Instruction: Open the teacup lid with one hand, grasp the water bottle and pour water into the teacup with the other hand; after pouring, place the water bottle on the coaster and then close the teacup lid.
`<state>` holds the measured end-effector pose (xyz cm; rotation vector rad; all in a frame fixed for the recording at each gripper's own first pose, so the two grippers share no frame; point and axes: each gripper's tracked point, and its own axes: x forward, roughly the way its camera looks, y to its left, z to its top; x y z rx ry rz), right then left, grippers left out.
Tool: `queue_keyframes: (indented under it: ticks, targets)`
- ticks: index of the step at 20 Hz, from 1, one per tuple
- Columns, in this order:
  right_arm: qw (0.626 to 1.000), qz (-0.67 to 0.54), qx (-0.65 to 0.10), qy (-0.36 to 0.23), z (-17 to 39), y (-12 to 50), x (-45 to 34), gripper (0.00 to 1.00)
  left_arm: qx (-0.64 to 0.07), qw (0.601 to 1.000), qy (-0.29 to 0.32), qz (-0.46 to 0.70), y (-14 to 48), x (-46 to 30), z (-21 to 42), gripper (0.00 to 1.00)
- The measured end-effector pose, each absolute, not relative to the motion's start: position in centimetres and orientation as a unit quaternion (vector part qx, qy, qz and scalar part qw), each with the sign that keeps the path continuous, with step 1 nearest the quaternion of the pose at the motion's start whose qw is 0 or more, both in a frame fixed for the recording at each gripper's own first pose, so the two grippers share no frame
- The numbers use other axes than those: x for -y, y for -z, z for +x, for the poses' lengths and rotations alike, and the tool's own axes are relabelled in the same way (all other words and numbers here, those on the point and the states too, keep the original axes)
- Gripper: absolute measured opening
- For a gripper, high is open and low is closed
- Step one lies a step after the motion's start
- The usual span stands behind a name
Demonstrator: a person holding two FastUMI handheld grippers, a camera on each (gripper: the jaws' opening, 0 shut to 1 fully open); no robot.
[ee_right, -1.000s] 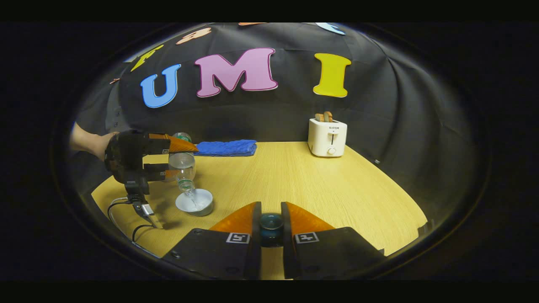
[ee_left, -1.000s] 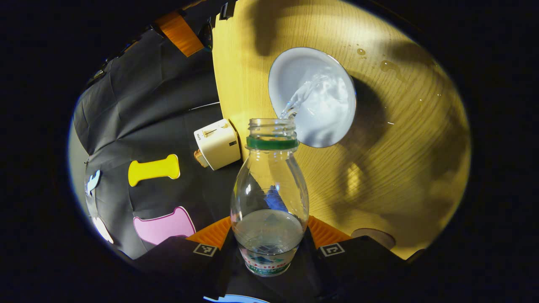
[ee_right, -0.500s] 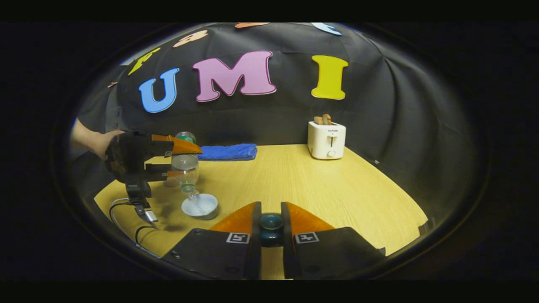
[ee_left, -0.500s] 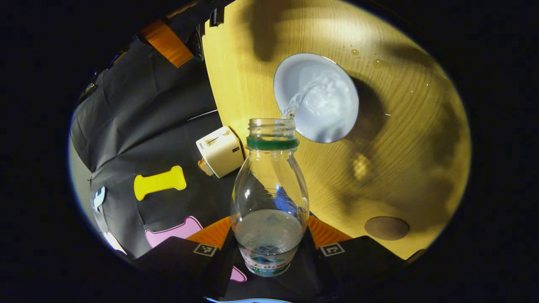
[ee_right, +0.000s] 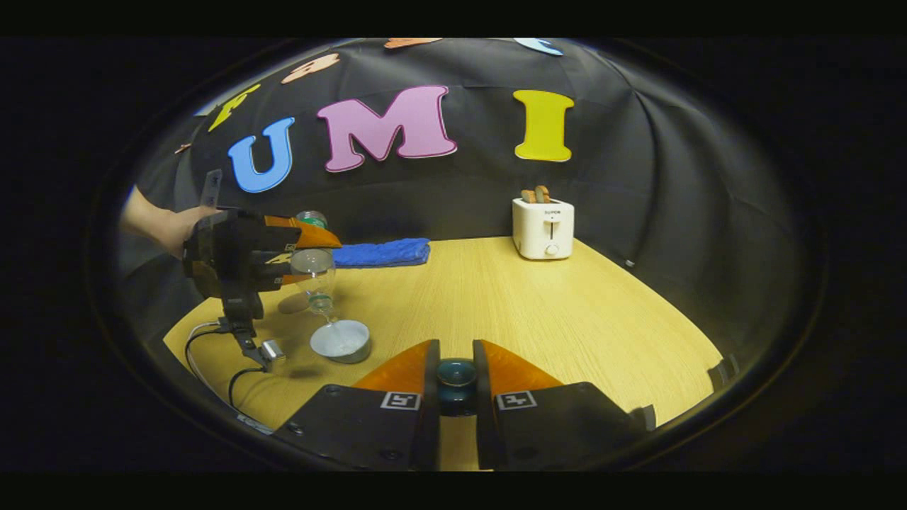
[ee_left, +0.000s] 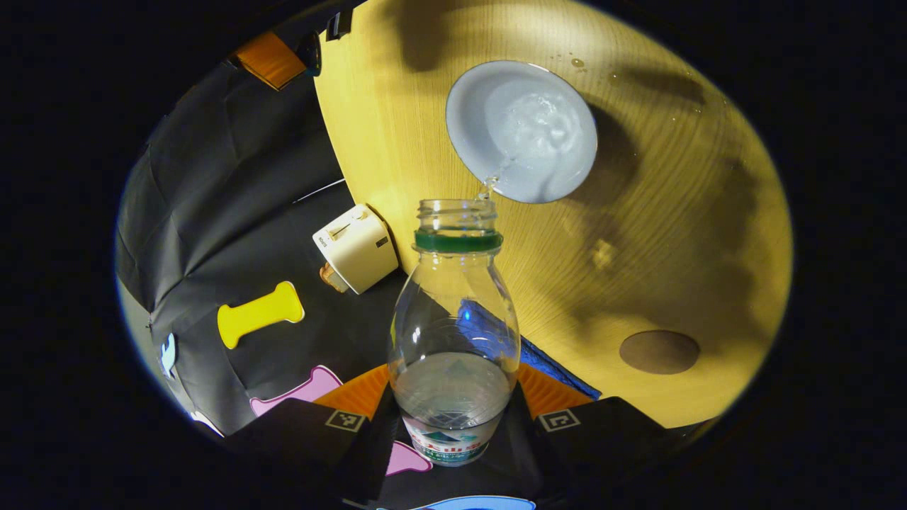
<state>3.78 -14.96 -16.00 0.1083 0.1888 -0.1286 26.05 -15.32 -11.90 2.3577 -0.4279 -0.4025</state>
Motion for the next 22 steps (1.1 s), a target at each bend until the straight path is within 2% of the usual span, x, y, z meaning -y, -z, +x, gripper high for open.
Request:
queue_keyframes:
  ticks: [1,3,4,5,6,7,10,11,12,16,18,19,22]
  targets:
    - [0.992,0.055,-0.093,0.065,3.8,15.9,15.0,0.24,0.164,0.344,0.154,0.912,11.7,15.4,26.0,0.73]
    - [0.992,0.056,-0.090,0.065,3.6,15.7,15.0,0.19,0.167,0.334,0.153,0.915,11.3,15.7,26.0,0.73]
    - [0.992,0.057,-0.089,0.065,3.6,15.7,15.0,0.24,0.167,0.329,0.151,0.917,11.2,15.7,26.0,0.73]
    - [0.992,0.058,-0.088,0.065,3.6,15.6,14.9,0.19,0.167,0.324,0.150,0.919,11.1,15.9,25.7,0.73]
    - [0.992,0.059,-0.087,0.064,3.5,15.5,14.9,0.19,0.168,0.319,0.148,0.921,11.0,16.0,25.5,0.73]
    - [0.993,0.059,-0.085,0.064,3.4,15.4,14.9,0.24,0.171,0.312,0.147,0.923,11.0,16.2,25.2,0.73]
    - [0.993,0.060,-0.083,0.065,3.3,15.1,14.9,0.24,0.176,0.299,0.150,0.926,10.8,16.7,25.2,0.73]
    - [0.993,0.061,-0.084,0.065,3.3,15.1,14.9,0.19,0.179,0.297,0.150,0.926,10.8,16.7,25.2,0.73]
    - [0.992,0.062,-0.084,0.065,3.3,15.2,15.0,0.29,0.180,0.294,0.149,0.927,10.7,16.9,25.2,0.73]
    - [0.992,0.063,-0.082,0.073,3.0,15.1,15.5,0.29,0.176,0.296,0.152,0.926,10.6,16.7,25.4,0.73]
    - [0.992,0.064,-0.082,0.076,3.1,15.0,15.7,0.29,0.173,0.297,0.152,0.927,10.8,16.6,25.6,0.73]
    - [0.992,0.064,-0.082,0.077,3.2,15.0,15.7,0.19,0.173,0.297,0.153,0.926,10.9,16.5,25.5,0.73]
    - [0.992,0.065,-0.081,0.078,3.3,14.9,15.7,0.19,0.170,0.306,0.158,0.923,11.0,16.7,25.9,0.73]
